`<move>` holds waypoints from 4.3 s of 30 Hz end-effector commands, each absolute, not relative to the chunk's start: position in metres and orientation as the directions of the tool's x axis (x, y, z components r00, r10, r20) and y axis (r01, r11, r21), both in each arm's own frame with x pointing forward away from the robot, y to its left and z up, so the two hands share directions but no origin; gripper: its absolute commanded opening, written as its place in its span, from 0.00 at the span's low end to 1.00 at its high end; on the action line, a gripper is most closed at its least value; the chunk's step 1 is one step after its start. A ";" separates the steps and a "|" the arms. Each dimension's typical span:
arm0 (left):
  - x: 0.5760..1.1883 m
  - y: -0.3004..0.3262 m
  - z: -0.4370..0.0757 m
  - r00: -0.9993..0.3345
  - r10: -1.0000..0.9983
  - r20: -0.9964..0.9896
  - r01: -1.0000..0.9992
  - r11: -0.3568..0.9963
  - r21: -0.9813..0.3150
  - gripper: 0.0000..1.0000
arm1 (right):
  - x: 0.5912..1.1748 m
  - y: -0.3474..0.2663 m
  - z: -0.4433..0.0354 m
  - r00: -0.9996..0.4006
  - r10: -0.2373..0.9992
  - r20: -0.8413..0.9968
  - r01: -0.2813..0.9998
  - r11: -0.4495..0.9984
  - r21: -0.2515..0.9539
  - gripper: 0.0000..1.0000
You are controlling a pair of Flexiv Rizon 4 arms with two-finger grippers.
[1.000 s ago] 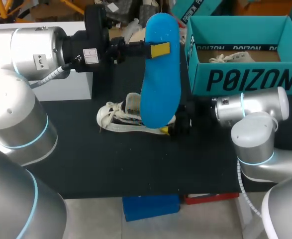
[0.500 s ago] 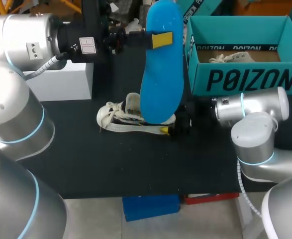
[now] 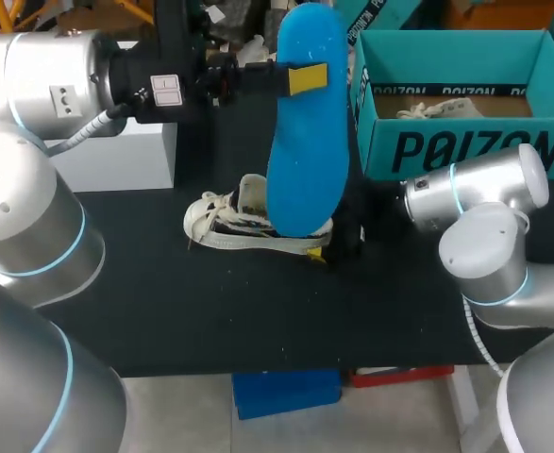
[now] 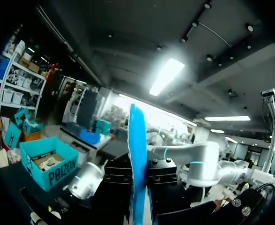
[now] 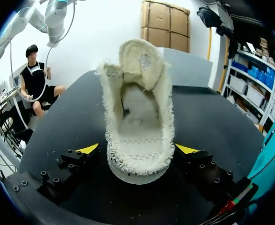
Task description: Take the shoe out of the shoebox, open the shoe tongue, remove and reinsert the insole, then place the shoe into the shoebox
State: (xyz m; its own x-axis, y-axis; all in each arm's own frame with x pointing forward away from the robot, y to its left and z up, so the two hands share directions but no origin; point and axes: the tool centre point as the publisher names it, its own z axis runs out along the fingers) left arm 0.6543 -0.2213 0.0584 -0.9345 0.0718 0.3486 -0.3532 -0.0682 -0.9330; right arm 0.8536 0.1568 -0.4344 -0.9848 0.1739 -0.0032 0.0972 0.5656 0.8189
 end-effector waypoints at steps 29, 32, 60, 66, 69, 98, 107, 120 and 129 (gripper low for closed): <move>0.652 -0.222 0.057 -0.934 0.067 0.350 -0.354 -0.069 -0.933 0.00 | 0.852 0.153 -0.406 -0.996 0.090 0.021 0.083 0.974 -0.212 1.00; 0.652 -0.222 0.057 -0.934 0.067 0.350 -0.354 -0.069 -0.933 0.00 | 0.852 0.155 -0.408 -0.996 0.087 0.028 0.077 0.962 -0.261 1.00; 0.652 -0.222 0.057 -0.934 0.067 0.350 -0.354 -0.069 -0.933 0.00 | 0.851 0.158 -0.408 -0.988 0.157 -0.014 0.156 0.966 -0.208 1.00; 0.652 -0.222 0.057 -0.934 0.067 0.350 -0.354 -0.069 -0.933 0.00 | 0.858 0.155 -0.404 -0.984 0.176 -0.029 0.178 0.973 -0.147 1.00; 0.652 -0.222 0.057 -0.934 0.067 0.350 -0.354 -0.069 -0.933 0.00 | 0.860 0.154 -0.401 -0.982 0.184 -0.034 0.187 0.975 -0.120 1.00; 0.652 -0.222 0.057 -0.934 0.067 0.350 -0.354 -0.069 -0.933 0.00 | 0.856 0.144 -0.391 -0.979 0.200 -0.035 0.177 0.926 0.334 1.00; 0.652 -0.222 0.057 -0.934 0.067 0.350 -0.354 -0.069 -0.933 0.00 | 0.858 0.144 -0.393 -0.980 0.195 -0.035 0.153 0.855 0.496 1.00; 0.652 -0.222 0.057 -0.934 0.067 0.350 -0.354 -0.069 -0.933 0.00 | 0.856 0.140 -0.402 -0.978 0.206 -0.040 0.138 0.775 0.616 1.00; 0.652 -0.222 0.057 -0.934 0.067 0.350 -0.354 -0.069 -0.933 0.00 | 0.854 0.139 -0.408 -0.975 0.218 -0.051 0.120 0.700 0.704 1.00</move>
